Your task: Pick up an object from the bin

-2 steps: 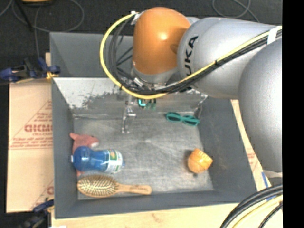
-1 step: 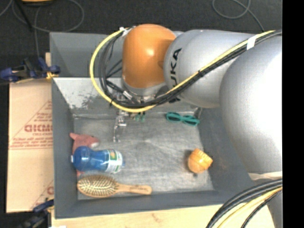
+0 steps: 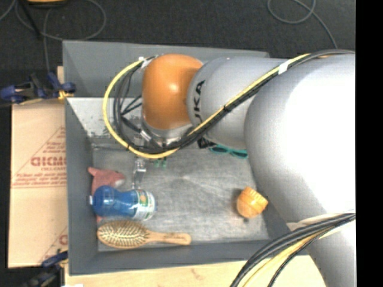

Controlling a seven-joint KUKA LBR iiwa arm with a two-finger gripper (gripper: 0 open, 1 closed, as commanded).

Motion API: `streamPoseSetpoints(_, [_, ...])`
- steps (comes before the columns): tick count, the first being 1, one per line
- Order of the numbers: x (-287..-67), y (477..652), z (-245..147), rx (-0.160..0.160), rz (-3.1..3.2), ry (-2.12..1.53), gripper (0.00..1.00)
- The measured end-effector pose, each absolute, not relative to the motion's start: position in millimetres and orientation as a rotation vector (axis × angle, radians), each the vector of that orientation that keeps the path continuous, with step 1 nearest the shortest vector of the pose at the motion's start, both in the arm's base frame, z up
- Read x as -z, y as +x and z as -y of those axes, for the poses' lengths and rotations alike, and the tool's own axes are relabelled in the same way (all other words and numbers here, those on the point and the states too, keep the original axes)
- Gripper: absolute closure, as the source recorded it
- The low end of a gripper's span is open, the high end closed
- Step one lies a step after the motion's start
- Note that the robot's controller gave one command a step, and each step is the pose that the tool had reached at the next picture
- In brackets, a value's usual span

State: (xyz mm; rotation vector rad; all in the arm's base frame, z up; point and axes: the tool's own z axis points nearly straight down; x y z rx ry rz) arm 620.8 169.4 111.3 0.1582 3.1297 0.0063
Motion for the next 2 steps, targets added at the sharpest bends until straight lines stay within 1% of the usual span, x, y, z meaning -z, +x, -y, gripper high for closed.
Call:
streamPoseSetpoints(1, [-80.0,613.8,-179.8,0.001,-3.135,0.204,0.0])
streamPoseSetpoints(2, [-72.7,605.1,-233.3,0.004,-3.134,-0.027,1.0])
